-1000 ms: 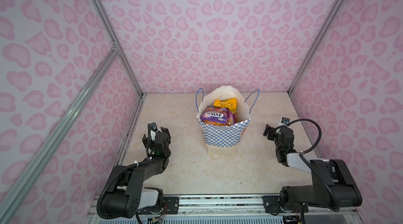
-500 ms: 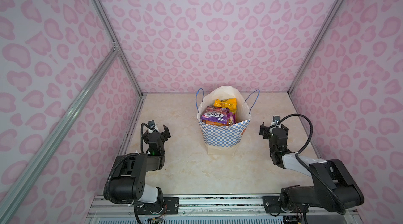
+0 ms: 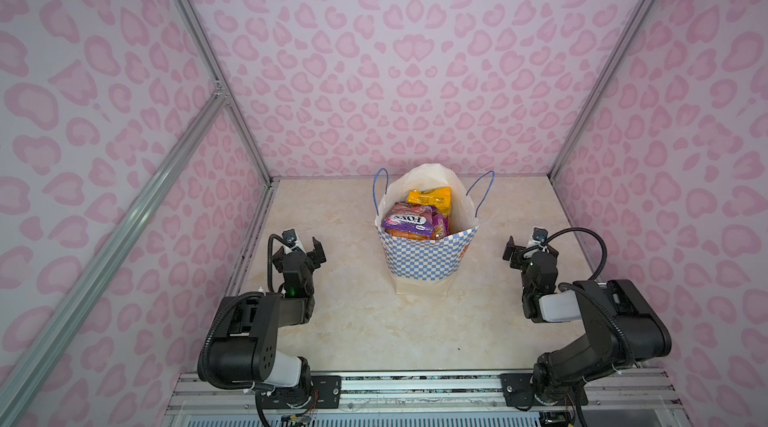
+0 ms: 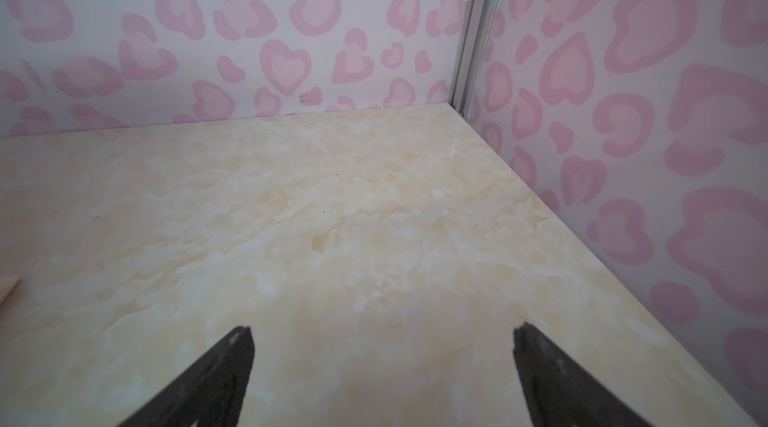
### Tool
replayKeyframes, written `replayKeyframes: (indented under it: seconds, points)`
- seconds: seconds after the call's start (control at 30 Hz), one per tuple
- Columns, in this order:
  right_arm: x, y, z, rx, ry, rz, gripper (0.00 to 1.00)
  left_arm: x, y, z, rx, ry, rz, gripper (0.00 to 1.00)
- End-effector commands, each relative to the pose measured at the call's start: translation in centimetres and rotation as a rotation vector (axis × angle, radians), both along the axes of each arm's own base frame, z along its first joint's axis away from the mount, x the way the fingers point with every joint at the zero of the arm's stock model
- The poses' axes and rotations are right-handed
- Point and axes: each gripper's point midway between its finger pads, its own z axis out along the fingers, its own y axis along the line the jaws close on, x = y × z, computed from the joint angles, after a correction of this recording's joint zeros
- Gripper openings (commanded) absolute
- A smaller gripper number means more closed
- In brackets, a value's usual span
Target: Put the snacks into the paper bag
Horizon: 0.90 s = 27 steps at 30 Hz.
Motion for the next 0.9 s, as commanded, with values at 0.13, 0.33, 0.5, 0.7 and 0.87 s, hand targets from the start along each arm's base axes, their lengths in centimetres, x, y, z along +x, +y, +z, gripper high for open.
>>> replayKeyframes:
  seconds: [0.13,0.33,0.5,0.7,0.87]
  points:
    - [0.94,0.80,-0.55,0.003,0.044,0.050,1.00,0.39,-0.11,0.92,0.003,-0.034,-0.007,0.97]
    - [0.89,0.82,-0.51,-0.003,0.041,0.049,1.00,0.41,-0.10,0.93,0.004,-0.034,-0.007,0.97]
    - [0.77,0.96,-0.37,-0.019,0.040,0.041,1.00,0.42,-0.11,0.99,0.003,-0.036,-0.007,0.97]
    - [0.84,0.97,-0.34,-0.020,0.039,0.041,1.00,0.42,-0.11,0.95,0.003,-0.035,-0.007,0.97]
    - [0.77,0.97,-0.41,-0.020,0.040,0.042,1.00,0.42,-0.11,0.98,0.003,-0.036,-0.007,0.97]
